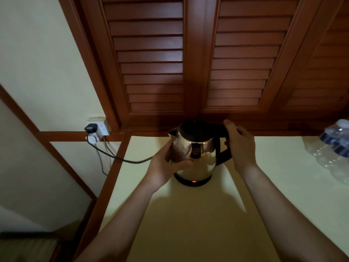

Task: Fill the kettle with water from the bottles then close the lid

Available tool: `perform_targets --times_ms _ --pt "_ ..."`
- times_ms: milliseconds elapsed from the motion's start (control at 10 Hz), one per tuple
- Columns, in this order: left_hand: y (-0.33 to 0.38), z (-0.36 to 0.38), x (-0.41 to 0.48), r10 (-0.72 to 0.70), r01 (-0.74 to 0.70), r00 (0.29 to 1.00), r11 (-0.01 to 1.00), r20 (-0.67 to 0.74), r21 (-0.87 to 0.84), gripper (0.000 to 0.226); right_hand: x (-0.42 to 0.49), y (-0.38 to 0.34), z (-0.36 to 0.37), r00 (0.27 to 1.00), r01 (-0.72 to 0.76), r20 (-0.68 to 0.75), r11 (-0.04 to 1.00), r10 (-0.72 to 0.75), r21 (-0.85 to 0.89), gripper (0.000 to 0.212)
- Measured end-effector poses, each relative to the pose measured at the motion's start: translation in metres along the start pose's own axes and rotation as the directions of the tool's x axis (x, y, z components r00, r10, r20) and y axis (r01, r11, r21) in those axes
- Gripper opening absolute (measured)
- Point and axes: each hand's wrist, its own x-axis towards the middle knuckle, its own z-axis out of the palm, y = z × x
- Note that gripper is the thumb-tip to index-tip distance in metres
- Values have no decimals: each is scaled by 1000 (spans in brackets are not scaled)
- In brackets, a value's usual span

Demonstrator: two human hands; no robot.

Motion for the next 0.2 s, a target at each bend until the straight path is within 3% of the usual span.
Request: perform_targets --times_ms 100,200 --pt "-3 6 -17 -23 40 990 992 -138 121 66 -14 2 -10 1000 0 13 999 0 -45 50" --pt "-15 21 -68 -100 113 952 993 -291 27 42 -61 29 -31 1000 26 -14 999 -27 -37 31"
